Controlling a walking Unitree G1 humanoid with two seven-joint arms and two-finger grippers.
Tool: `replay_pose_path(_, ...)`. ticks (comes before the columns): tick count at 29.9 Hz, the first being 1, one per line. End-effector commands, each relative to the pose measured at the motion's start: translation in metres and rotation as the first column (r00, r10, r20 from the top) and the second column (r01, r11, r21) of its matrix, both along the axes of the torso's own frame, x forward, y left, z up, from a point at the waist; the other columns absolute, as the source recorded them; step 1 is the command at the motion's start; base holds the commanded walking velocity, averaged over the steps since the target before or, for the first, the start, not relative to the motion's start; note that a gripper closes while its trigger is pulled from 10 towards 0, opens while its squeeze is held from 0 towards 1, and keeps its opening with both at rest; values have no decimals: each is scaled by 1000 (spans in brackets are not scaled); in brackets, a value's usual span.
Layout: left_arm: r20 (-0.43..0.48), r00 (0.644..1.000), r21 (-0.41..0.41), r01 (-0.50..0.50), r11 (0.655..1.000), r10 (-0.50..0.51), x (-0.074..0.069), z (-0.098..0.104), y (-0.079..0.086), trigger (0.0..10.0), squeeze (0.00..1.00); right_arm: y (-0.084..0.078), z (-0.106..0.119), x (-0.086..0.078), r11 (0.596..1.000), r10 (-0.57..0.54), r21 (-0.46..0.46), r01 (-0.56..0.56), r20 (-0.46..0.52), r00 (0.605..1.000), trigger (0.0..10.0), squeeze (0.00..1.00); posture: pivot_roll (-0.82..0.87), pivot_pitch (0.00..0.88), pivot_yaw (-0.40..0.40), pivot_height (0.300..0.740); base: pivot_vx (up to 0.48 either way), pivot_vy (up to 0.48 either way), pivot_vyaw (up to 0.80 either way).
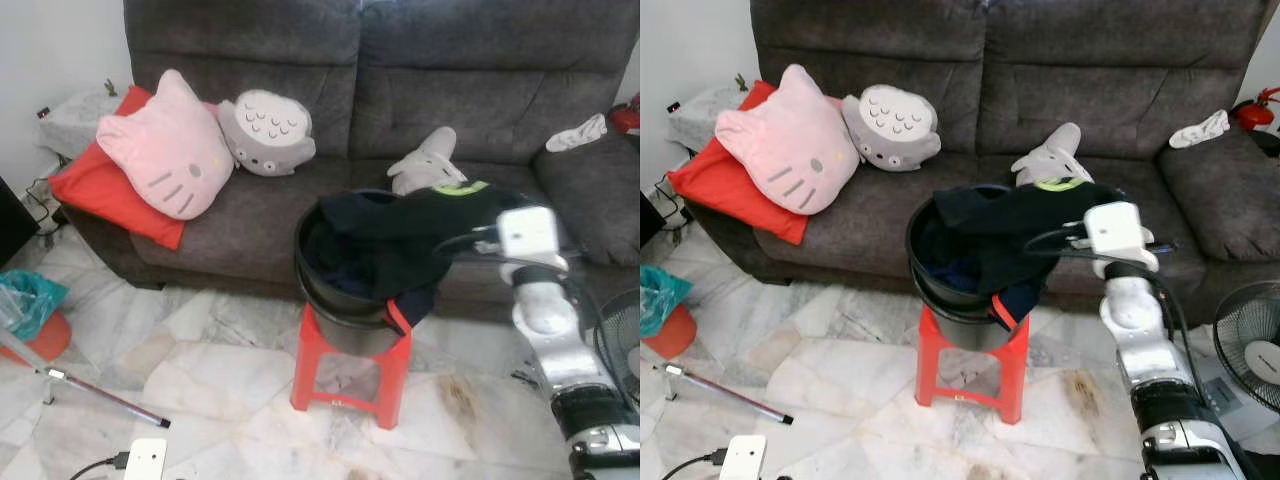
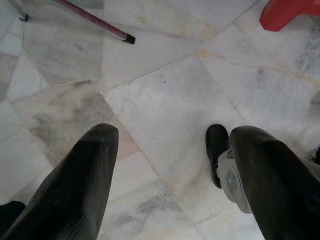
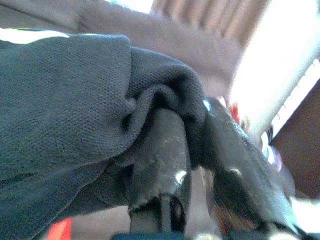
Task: Hang hanger
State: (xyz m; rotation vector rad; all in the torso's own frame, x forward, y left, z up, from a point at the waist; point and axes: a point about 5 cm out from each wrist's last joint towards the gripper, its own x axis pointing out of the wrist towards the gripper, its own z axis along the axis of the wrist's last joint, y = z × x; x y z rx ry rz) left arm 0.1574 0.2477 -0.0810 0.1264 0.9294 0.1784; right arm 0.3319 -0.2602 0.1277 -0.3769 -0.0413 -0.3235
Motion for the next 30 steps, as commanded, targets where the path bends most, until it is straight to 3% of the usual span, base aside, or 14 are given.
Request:
replay_pose_path(1,-20,1000,-4,-11,1000,11,-5,-2,3,10000,0,-7,-17,-8,994,-45,94,52,-66,997,0,0,-143,0,11,740,0,0,0)
replay_pose_path(4,-24,1000,-4,-3,1000,3,-6,-2,3,10000,0,-6,-33,-15,988,-51,138,69,-132,990,0,0,-147,0,15,740,0,0,0)
replay_pose_path(5,-25,1000,-5,-2,1000,2,-6,-2,3,10000,0,-5,-41,-18,983,-53,163,80,-168,984,3490,0,-148,0,16,740,0,0,0)
replay_pose_path(6,-26,1000,-5,-1,1000,1,-6,-2,2,10000,0,-4,-47,-21,978,-51,187,90,-202,978,4745,0,-146,0,16,740,0,0,0)
replay_pose_path(7,-26,1000,-5,1,1000,-1,-6,-2,2,10000,0,-2,-56,-24,971,-53,216,107,-242,969,10000,0,-145,0,16,740,0,0,0)
replay_pose_path(13,-29,1000,-6,5,1000,-5,-7,-3,0,10000,0,3,-72,-30,954,-48,267,134,-306,951,10000,0,-139,0,14,740,0,0,0)
replay_pose_path(18,-30,1000,-1,0,1000,0,-8,-3,1,10000,0,8,-56,-23,957,-1,281,68,-234,972,10000,0,-140,0,14,740,0,0,0)
replay_pose_path(22,-29,1000,6,-6,1000,6,-10,-3,4,10000,0,20,-20,-5,968,140,222,-118,-86,986,10000,0,-141,0,17,740,0,0,0)
replay_pose_path(25,-28,1000,7,-6,1000,7,-10,-3,5,10000,0,23,-7,2,967,185,186,-174,-46,982,10000,0,-144,0,20,740,0,0,0)
replay_pose_path(26,-25,1000,10,-8,1000,8,-9,-2,6,10000,0,24,19,15,962,251,111,-250,8,968,10000,0,-145,0,24,740,0,0,0)
replay_pose_path(30,-24,1000,11,-8,1000,8,-9,-2,7,10000,0,26,33,25,956,292,31,-292,0,956,10000,0,-145,0,27,740,0,0,0)
